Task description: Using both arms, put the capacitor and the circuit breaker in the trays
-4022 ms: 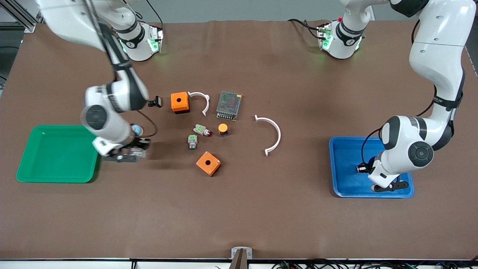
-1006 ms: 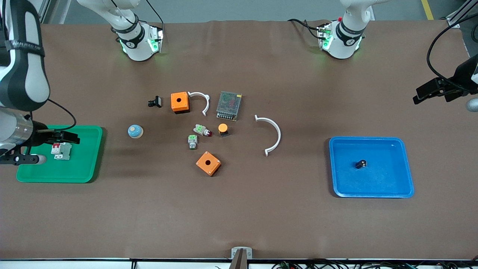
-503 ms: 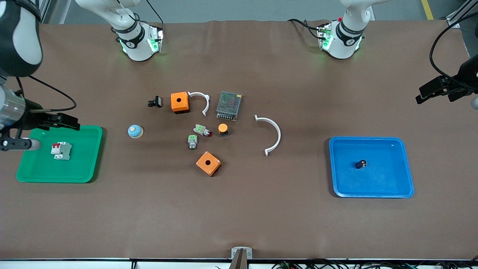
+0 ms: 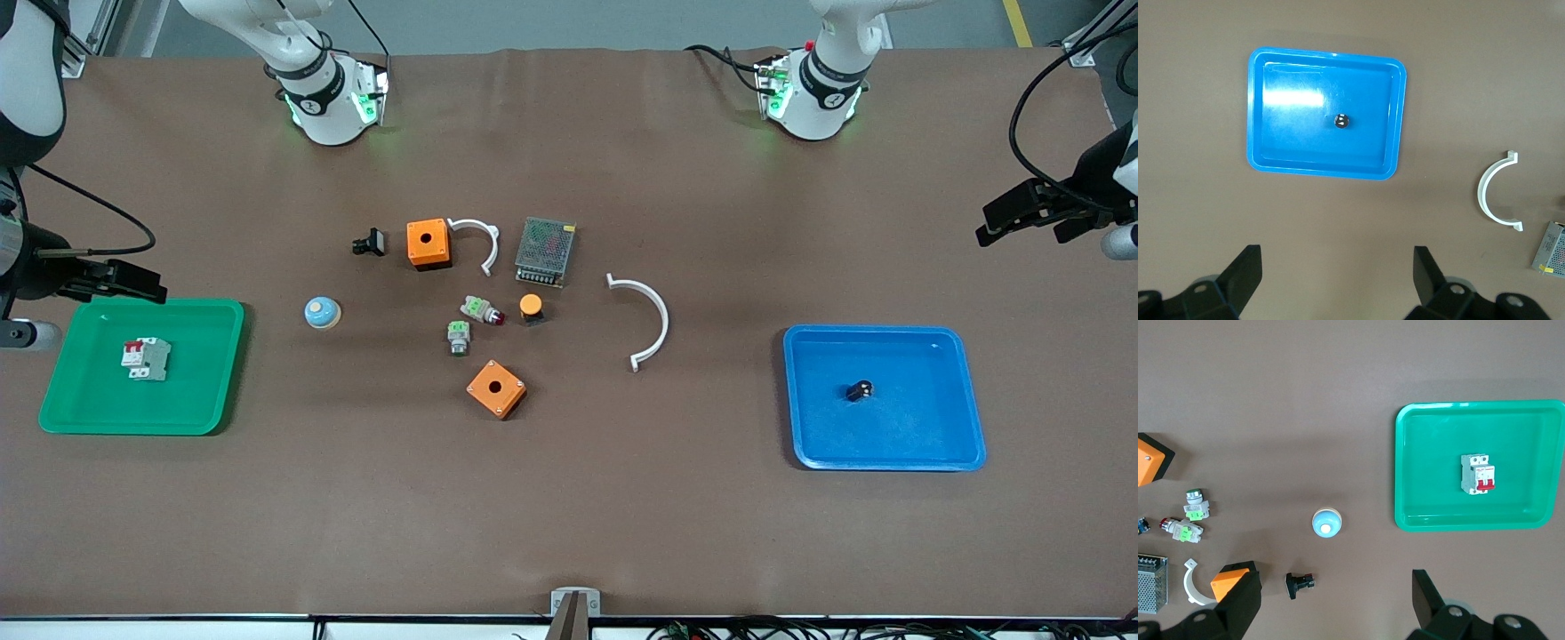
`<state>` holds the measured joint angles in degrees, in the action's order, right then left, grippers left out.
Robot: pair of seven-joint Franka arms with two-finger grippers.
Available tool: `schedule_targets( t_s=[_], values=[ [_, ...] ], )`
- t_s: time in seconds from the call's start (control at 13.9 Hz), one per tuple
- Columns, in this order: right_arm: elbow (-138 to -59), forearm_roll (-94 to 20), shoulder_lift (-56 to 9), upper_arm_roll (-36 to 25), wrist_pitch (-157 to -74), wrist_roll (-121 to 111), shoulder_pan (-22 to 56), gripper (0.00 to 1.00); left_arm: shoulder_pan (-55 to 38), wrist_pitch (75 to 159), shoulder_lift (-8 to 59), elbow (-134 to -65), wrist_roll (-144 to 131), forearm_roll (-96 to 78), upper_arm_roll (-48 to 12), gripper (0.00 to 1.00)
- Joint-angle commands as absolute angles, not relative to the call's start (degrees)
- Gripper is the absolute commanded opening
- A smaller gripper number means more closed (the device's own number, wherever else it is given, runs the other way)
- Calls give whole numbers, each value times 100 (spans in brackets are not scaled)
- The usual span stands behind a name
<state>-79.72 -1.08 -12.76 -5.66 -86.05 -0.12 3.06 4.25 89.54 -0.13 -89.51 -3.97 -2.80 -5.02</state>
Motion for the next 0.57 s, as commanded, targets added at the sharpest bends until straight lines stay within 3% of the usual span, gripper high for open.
schedule_targets(
  t_s=[0.0,0.5],
  values=[
    [-7524,-35,-1336,-519,-8499,62,246,100,-148,8815,18,-8807,-404,-343,174,100],
    [-7462,-26,-1170,-501,-7884,44,149,100,-123,8824,26,-8807,-396,-360,176,100]
  ],
)
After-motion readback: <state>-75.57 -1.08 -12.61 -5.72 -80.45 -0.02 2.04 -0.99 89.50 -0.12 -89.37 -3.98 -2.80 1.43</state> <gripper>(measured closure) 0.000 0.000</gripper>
